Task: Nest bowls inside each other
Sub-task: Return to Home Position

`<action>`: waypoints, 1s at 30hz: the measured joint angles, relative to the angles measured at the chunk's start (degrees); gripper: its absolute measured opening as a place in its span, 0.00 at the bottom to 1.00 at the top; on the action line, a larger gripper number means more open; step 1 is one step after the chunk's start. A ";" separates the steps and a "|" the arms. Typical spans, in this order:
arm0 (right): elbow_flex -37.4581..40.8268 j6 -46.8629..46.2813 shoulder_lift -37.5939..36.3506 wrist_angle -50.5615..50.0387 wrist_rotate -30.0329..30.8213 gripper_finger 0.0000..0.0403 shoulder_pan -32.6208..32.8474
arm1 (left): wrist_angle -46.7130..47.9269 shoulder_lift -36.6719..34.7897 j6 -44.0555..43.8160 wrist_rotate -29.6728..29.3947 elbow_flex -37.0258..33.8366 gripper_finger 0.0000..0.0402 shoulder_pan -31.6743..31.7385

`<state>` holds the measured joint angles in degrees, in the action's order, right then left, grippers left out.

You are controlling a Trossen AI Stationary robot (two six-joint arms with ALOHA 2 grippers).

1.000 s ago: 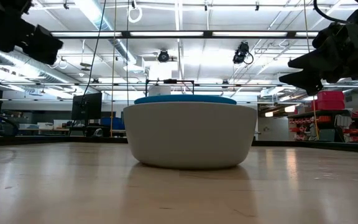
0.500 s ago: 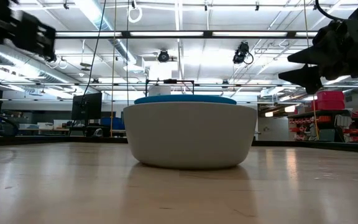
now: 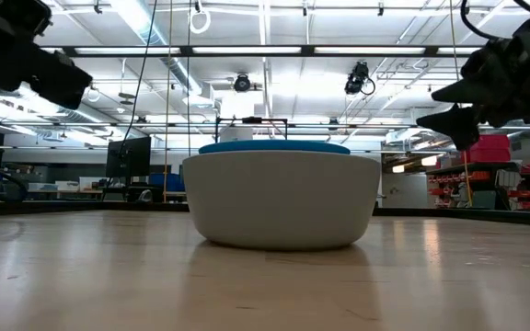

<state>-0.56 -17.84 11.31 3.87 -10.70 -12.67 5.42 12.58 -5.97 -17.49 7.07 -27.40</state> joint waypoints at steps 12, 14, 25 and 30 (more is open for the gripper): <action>0.00 -1.15 -0.04 -0.33 -1.70 0.61 0.00 | -5.72 -12.44 9.54 -6.45 -4.85 0.51 0.13; 0.00 -0.88 -0.02 0.33 -2.67 0.60 0.04 | -4.15 -12.46 9.58 -10.28 -4.37 0.51 0.13; 0.00 6.24 -0.15 8.01 -14.22 0.57 0.04 | 8.95 -12.53 3.18 -16.10 -1.06 0.51 0.17; 0.00 12.01 -0.17 15.39 -28.83 0.59 0.09 | 8.48 -12.49 2.83 -14.34 -1.02 0.51 0.15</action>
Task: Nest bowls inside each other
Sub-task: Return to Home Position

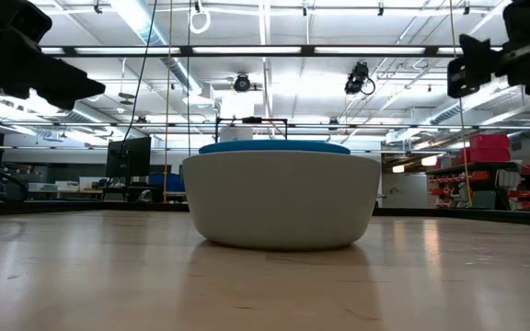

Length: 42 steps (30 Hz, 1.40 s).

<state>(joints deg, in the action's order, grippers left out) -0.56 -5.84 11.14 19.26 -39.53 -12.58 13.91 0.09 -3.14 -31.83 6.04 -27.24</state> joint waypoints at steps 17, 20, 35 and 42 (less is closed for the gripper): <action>0.00 0.36 0.04 -9.80 24.05 0.67 2.78 | -4.61 0.16 0.05 -1.27 0.07 0.51 0.02; 0.00 -0.36 0.04 -8.79 24.62 0.68 2.78 | -3.88 0.16 0.70 1.16 0.07 0.51 0.00; 0.00 6.15 -6.64 -11.77 40.62 0.73 13.79 | 2.35 -0.03 -2.42 -2.40 0.07 0.51 -0.04; -2.16 5.46 -11.02 -18.86 39.62 0.75 20.99 | 2.31 -0.02 -2.42 1.50 2.07 0.51 -0.07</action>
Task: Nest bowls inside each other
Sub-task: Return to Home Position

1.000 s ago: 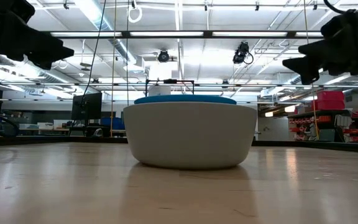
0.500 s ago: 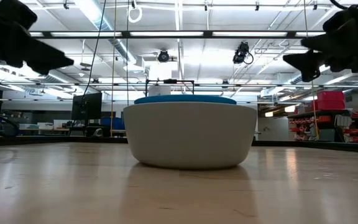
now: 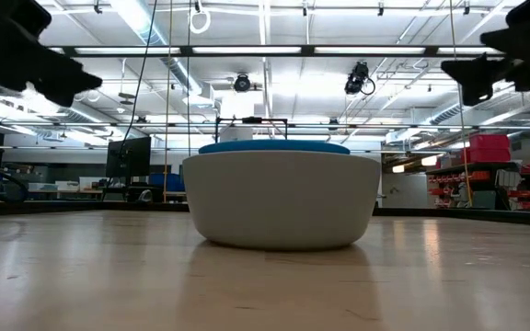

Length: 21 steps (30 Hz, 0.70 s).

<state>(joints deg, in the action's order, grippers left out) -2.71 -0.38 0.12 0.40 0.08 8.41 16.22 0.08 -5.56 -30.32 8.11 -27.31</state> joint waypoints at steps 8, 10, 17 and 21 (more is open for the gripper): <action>-0.29 -1.26 -0.02 -2.73 7.97 0.77 5.87 | -1.82 0.00 2.62 5.70 1.78 0.51 -0.44; -0.01 -2.48 0.03 -4.61 11.33 0.77 7.12 | -3.28 -0.02 3.41 5.55 1.78 0.51 -0.77; -0.01 -3.26 0.09 -4.46 11.87 0.75 11.49 | 0.12 -0.02 -0.82 -2.02 2.91 0.51 -1.20; -0.01 -3.30 0.11 -4.46 11.88 0.73 13.81 | 2.40 -0.02 -6.27 4.40 2.91 0.51 -1.36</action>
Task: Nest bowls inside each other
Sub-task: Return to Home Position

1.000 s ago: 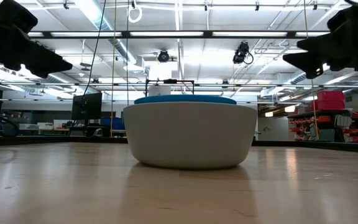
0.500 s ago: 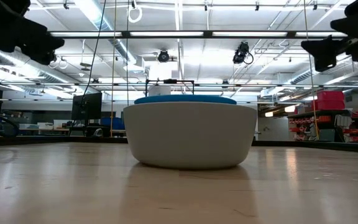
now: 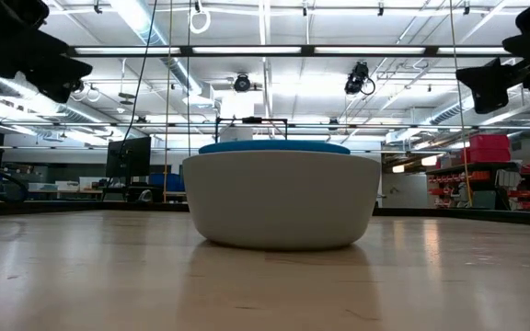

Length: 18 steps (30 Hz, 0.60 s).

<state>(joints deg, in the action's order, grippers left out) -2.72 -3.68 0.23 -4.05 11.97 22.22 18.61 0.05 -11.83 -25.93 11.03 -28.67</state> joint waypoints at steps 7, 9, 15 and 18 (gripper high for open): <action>0.00 -0.59 0.00 0.10 0.52 0.70 2.55 | -14.85 0.00 5.19 9.83 -3.16 0.51 -3.64; 0.00 -0.59 0.00 0.26 0.70 0.69 2.96 | -22.57 0.00 9.52 13.10 -5.69 0.51 -4.54; 0.00 -1.51 0.00 0.44 3.10 0.66 4.35 | -25.70 0.05 3.68 8.76 -10.50 0.51 -4.79; 0.00 -1.96 0.00 0.46 3.06 0.64 5.02 | -22.90 0.05 -0.01 8.73 -10.49 0.51 -5.02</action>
<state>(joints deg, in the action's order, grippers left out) -2.72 -5.64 0.23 -3.59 15.03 27.24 -4.29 0.10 -11.84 -17.19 0.54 -33.68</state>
